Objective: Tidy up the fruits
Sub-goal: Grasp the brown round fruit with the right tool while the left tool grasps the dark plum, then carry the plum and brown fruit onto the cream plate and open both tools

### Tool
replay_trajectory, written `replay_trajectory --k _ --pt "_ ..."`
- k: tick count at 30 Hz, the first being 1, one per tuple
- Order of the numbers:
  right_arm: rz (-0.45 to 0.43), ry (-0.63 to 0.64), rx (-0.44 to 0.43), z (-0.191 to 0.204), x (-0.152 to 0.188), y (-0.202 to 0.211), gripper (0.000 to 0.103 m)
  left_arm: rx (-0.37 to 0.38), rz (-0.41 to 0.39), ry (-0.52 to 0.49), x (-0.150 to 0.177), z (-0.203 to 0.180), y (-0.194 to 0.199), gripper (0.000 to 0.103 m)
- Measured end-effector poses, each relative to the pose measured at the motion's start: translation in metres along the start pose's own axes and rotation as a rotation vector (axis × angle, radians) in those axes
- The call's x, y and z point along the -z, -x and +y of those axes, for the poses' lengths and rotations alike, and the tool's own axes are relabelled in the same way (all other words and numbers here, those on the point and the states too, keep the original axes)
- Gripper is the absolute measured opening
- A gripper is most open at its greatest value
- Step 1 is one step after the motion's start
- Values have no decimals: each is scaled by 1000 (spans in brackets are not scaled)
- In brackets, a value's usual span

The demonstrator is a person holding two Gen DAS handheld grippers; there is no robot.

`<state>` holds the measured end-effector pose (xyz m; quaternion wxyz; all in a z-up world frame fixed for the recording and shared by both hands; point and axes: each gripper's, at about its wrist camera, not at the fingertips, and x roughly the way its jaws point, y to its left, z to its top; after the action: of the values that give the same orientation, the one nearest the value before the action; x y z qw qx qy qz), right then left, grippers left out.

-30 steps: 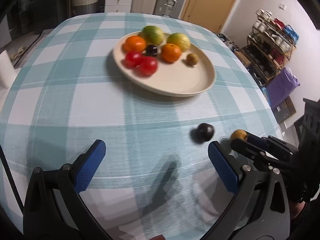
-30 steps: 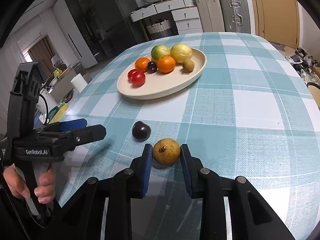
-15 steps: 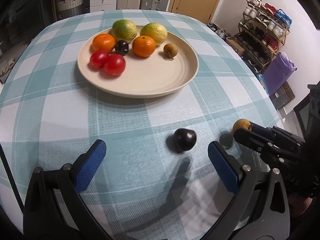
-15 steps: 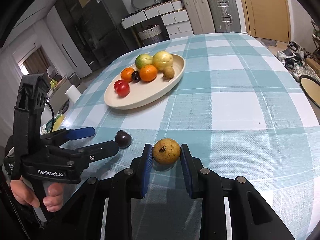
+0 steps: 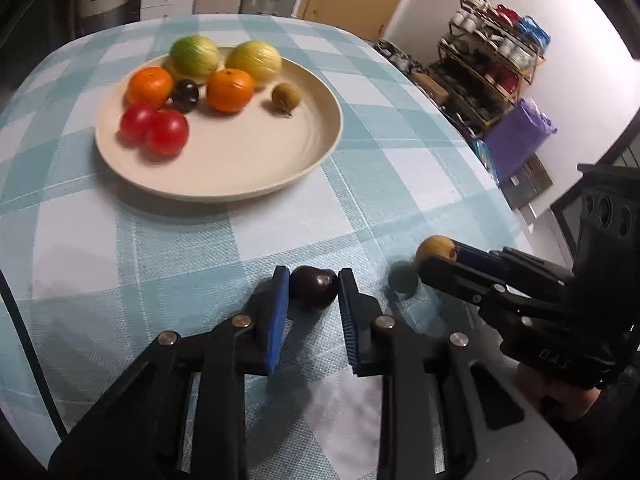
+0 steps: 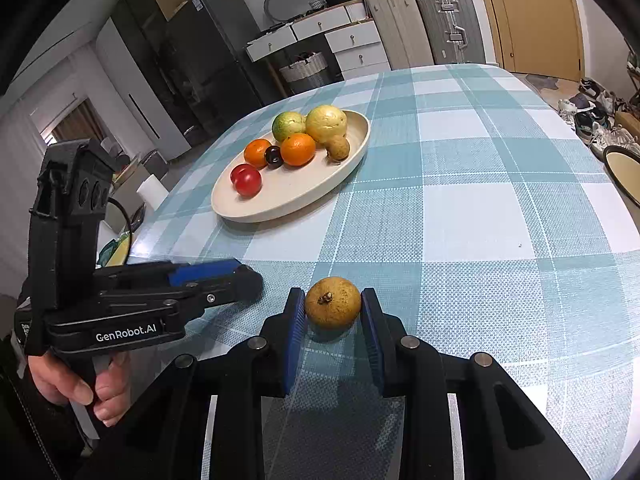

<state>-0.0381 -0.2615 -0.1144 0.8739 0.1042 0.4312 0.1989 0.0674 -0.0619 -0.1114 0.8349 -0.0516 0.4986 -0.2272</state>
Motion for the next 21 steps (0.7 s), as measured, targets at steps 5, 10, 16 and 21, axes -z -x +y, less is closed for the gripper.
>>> replay_trajectory --k 5,10,16,21 --pt "-2 -4 -1 -1 -1 1 29 30 5 -18 3 -4 2 22" --pt "-5 -5 -12 0 -4 1 29 34 -21 -16 1 -4 12 22" --pt "-7 19 -23 8 -14 -2 29 31 -59 22 -8 9 28 22" --pt "-7 36 -43 15 -25 -9 29 12 -102 41 -28 25 44 22"
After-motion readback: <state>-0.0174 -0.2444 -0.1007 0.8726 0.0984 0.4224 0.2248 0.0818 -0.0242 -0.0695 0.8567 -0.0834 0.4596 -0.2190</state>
